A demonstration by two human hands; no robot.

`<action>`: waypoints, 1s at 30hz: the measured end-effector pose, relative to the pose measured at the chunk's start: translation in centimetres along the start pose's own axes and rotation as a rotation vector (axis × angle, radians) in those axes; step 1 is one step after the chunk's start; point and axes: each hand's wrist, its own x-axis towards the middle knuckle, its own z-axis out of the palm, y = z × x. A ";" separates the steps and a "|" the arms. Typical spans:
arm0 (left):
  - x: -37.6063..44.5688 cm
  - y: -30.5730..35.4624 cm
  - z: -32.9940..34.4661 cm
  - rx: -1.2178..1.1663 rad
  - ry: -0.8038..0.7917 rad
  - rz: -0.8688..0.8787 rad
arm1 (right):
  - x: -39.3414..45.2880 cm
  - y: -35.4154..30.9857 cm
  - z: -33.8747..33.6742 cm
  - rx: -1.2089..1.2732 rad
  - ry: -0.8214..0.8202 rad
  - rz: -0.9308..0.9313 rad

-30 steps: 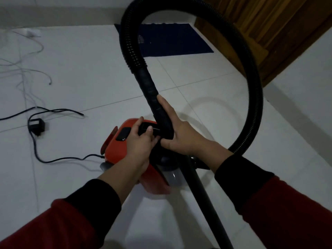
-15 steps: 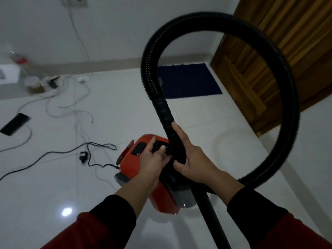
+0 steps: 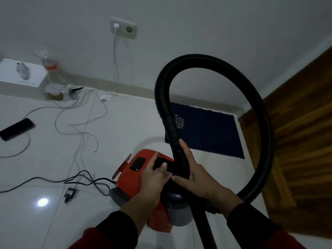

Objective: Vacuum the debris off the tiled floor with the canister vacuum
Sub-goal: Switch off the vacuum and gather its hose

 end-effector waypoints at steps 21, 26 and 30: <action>40.0 12.4 15.9 -0.238 0.403 0.324 | 47.9 9.0 -23.3 -0.235 -0.551 -0.329; 47.5 8.5 15.4 -0.330 0.495 0.353 | 54.8 16.4 -22.3 -0.309 -0.654 -0.426; 52.7 3.4 13.8 -0.475 0.557 0.322 | 58.7 22.6 -20.1 -0.393 -0.738 -0.449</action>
